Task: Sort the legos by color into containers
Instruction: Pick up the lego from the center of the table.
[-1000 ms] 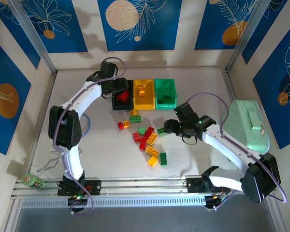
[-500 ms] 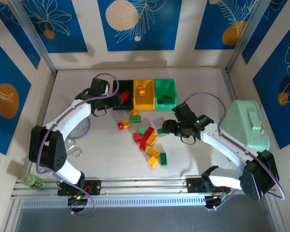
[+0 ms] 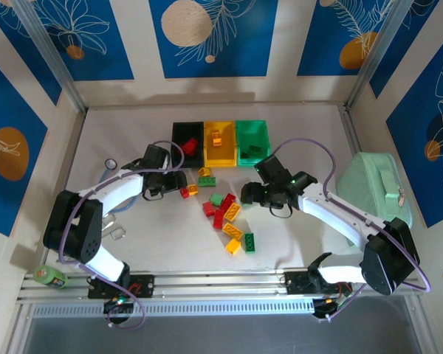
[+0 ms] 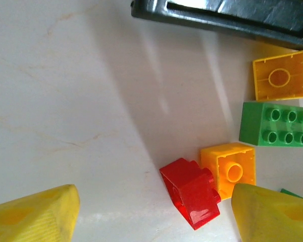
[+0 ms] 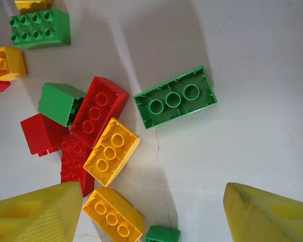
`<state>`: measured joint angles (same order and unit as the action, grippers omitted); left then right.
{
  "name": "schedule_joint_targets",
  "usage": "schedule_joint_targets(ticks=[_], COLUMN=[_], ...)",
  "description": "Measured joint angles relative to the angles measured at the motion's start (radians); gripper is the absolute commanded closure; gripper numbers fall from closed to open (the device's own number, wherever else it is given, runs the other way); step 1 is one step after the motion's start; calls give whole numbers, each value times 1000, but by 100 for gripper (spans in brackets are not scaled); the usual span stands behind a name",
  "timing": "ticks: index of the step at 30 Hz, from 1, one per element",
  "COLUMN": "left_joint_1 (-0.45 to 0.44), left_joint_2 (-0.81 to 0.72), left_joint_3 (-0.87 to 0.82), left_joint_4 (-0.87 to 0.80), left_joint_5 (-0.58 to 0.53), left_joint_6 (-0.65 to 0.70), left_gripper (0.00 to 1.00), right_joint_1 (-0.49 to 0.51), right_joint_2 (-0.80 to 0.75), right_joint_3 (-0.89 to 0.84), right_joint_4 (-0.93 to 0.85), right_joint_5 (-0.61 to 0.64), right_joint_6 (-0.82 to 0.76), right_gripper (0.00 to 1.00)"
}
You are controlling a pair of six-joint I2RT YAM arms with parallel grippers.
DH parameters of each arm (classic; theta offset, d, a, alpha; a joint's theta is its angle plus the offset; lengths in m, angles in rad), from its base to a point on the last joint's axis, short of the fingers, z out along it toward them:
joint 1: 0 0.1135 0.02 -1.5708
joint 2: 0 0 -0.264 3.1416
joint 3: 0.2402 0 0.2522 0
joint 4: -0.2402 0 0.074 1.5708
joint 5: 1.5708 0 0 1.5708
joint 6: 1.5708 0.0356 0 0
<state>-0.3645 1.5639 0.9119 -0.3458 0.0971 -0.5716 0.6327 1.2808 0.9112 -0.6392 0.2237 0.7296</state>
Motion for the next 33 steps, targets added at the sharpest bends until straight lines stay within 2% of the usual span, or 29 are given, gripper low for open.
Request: schedule_joint_targets(ticks=[8, 13, 21, 26, 33], left_joint_1=[-39, -47, -47, -50, -51], left_joint_2=[2, 22, 61, 61, 53], left_joint_3=[-35, -41, -41, -40, -40], left_joint_4=[80, 104, 103, 112, 109], left_joint_5=[15, 14, 15, 15, 3], left_joint_6=[-75, -108, -130, -135, -134], left_gripper=[28, 39, 51, 62, 67], right_joint_1=[3, 3, 3, 3, 3], right_joint_2=[1, 1, 1, 1, 1], right_joint_3=[3, 3, 3, 3, 3], right_joint_4=[0, 0, 0, 0, 0], right_joint_5=[0, 1, 5, 5, 8], right_joint_6=[0, 0, 0, 0, 0], right_gripper=[26, 25, 26, 26, 26])
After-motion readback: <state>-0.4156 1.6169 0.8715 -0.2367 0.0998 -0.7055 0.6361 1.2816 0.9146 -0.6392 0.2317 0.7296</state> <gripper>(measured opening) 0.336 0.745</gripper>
